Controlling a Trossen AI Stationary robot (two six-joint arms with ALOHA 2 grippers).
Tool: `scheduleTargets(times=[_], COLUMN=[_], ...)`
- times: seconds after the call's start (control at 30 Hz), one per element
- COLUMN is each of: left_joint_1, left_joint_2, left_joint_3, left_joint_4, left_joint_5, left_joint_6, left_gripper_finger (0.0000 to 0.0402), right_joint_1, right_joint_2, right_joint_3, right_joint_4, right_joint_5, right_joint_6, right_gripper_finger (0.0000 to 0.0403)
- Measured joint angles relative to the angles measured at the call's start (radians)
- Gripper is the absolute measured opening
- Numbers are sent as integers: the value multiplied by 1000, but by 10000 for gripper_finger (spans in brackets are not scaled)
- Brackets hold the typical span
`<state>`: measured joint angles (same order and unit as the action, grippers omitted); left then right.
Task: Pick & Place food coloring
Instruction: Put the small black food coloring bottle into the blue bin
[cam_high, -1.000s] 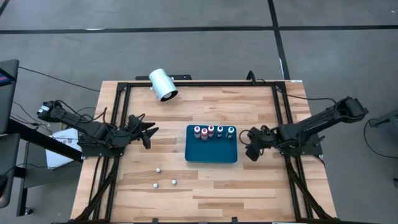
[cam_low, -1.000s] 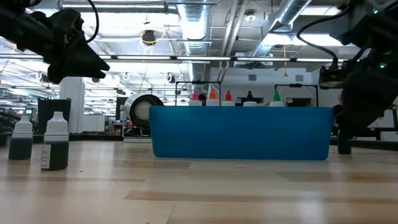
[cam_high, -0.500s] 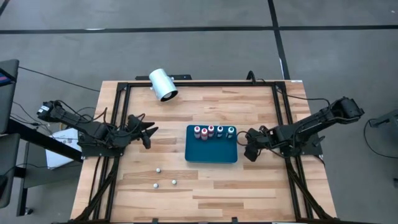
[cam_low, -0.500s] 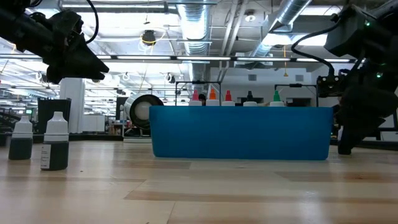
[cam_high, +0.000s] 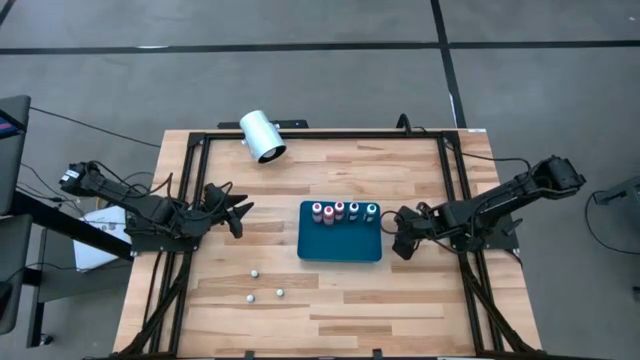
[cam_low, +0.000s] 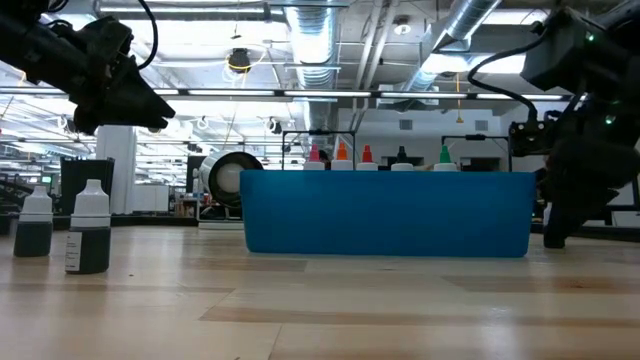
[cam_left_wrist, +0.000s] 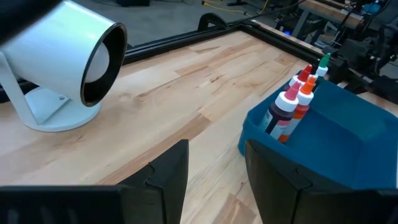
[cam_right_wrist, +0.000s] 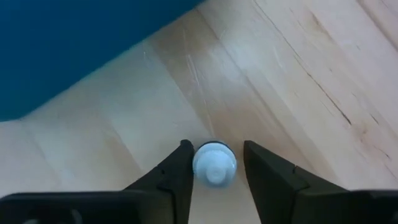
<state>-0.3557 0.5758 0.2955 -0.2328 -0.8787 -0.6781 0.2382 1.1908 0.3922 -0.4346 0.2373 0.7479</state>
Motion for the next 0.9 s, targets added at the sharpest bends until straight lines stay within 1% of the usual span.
scheduleTargets(times=[0.23, 0.4, 0.47, 0.63, 0.77, 0.9], left_joint_1=[0, 0, 0, 0, 0, 0], left_joint_2=[0, 0, 0, 0, 0, 0], left_joint_3=[0, 0, 0, 0, 0, 0], left_joint_4=[-5, -5, -5, -5, -5, -5], left_joint_5=[0, 0, 2, 2, 3, 3], left_joint_6=[0, 0, 0, 0, 0, 0], left_gripper_finger=[149, 149, 149, 149, 149, 149], right_joint_1=[-10, -42, -52, -79, -89, -89], right_joint_2=[0, 0, 0, 0, -1, -34], right_joint_3=[54, 101, 113, 119, 119, 127], right_joint_4=[-7, -61, -75, -84, -84, -86], right_joint_5=[-6, -13, -17, -26, -31, -52], right_joint_6=[-91, -128, -148, -154, -154, -154], right_gripper_finger=[84, 56, 55, 68, 59, 55])
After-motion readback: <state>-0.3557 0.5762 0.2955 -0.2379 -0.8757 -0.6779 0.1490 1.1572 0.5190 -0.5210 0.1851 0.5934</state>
